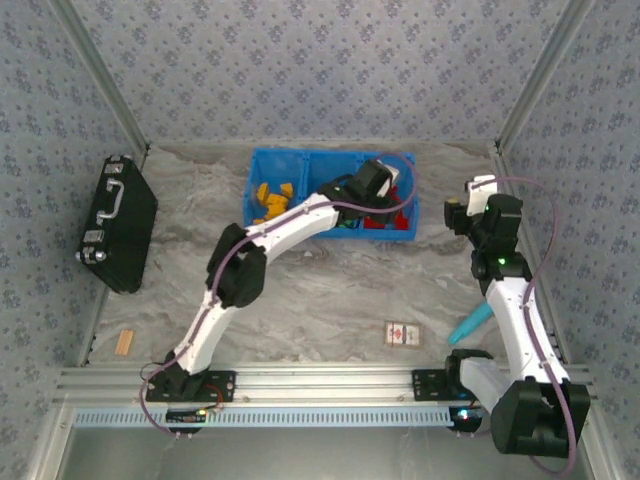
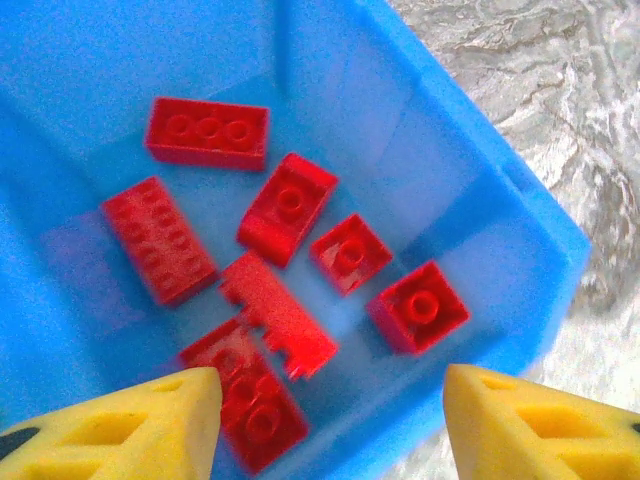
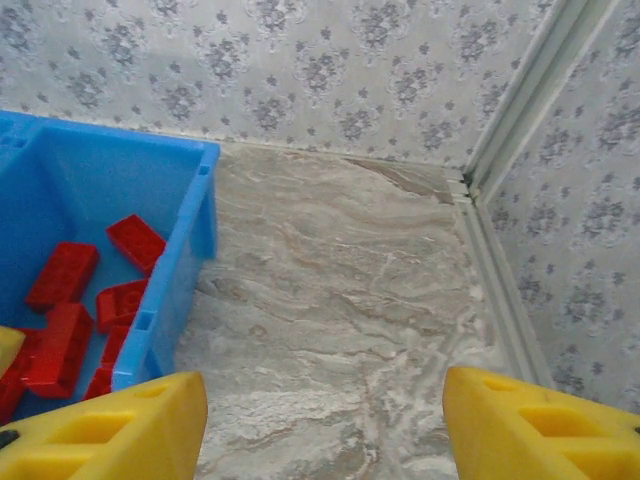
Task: Sort the legos into containers by color
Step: Place the lego in the container, then reset both arms
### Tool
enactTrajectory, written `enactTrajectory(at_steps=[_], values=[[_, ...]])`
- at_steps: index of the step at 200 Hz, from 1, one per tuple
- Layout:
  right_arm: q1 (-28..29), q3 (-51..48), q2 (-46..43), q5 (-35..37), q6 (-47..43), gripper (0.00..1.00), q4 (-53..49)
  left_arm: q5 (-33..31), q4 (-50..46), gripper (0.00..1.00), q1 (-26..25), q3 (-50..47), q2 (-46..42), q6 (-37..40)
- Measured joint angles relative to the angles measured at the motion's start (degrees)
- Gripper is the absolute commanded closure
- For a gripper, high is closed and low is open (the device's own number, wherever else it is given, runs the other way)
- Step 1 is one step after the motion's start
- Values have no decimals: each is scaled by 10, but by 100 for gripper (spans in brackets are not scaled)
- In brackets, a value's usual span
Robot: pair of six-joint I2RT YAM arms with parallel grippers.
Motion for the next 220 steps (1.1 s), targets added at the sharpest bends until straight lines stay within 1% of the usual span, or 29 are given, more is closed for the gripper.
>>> enactTrajectory(at_steps=[19, 32, 54, 68, 83, 88, 91, 93, 113, 117, 121, 145, 168, 181, 197, 208, 220], values=[[0, -41, 0, -37, 23, 35, 7, -25, 22, 36, 9, -102, -117, 35], [1, -72, 0, -59, 40, 34, 7, -46, 49, 33, 25, -179, -219, 56], [5, -117, 0, -75, 61, 32, 10, -94, 110, 27, 77, -330, -410, 80], [9, -141, -4, -76, 69, 30, 15, -139, 144, 24, 123, -432, -529, 91], [11, -157, -7, -75, 74, 21, 20, -185, 177, 21, 161, -543, -631, 98], [12, -160, -7, -75, 75, 14, 22, -199, 183, 20, 171, -579, -657, 99], [12, -162, -8, -75, 75, 5, 23, -206, 188, 19, 177, -601, -675, 99], [12, -163, -8, -74, 73, 2, 24, -210, 189, 18, 181, -617, -687, 99], [16, -171, -9, -66, 77, 1, 40, -265, 199, 8, 220, -757, -770, 87], [17, -173, -9, -64, 77, 1, 45, -277, 200, 2, 229, -785, -784, 87], [18, -174, -10, -62, 78, 1, 50, -285, 202, 0, 236, -807, -793, 80], [29, -186, -4, -47, 77, 1, 85, -323, 235, 0, 283, -923, -834, 61], [42, -198, 14, -31, 73, 1, 124, -325, 307, 0, 340, -986, -828, 48], [47, -209, 23, -21, 71, 1, 150, -309, 359, 0, 385, -1011, -806, 35], [52, -219, 34, -12, 71, 1, 176, -283, 424, 0, 437, -1029, -758, 23], [54, -222, 43, -4, 70, 1, 191, -268, 463, 0, 455, -1031, -718, 23], [55, -223, 52, 3, 68, 1, 207, -250, 514, 0, 461, -1030, -669, 30]])
